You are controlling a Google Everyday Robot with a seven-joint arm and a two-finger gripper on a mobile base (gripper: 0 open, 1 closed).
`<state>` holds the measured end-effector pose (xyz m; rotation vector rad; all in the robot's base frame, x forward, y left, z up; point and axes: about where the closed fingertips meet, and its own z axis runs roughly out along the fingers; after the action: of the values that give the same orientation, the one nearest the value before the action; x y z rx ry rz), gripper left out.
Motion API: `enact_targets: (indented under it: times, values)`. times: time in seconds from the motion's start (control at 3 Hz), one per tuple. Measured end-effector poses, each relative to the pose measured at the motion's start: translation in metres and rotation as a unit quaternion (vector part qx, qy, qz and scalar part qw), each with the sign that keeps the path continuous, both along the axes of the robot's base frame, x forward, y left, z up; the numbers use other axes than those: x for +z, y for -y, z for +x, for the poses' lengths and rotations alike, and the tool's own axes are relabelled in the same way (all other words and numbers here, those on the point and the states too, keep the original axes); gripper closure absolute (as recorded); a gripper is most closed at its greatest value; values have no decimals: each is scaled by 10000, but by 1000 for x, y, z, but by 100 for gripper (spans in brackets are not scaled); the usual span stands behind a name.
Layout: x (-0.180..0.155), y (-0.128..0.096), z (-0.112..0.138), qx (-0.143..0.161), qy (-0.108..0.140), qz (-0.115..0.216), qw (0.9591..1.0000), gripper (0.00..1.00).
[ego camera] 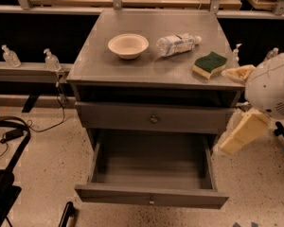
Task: Close middle drawer
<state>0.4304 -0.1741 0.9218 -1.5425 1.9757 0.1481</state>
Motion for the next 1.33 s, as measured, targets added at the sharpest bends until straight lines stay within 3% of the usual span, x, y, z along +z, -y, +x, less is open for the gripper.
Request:
enact_targets:
  times: [0.33, 0.67, 1.0, 1.33]
  values:
    - [5, 4, 1, -17, 55, -62, 10000, 0]
    - [-20, -4, 3, 189, -98, 125, 9997, 0]
    - [-128, -34, -8, 221, -457, 1137, 9922, 0]
    - [-196, -52, -22, 148, -762, 1636, 9835, 0]
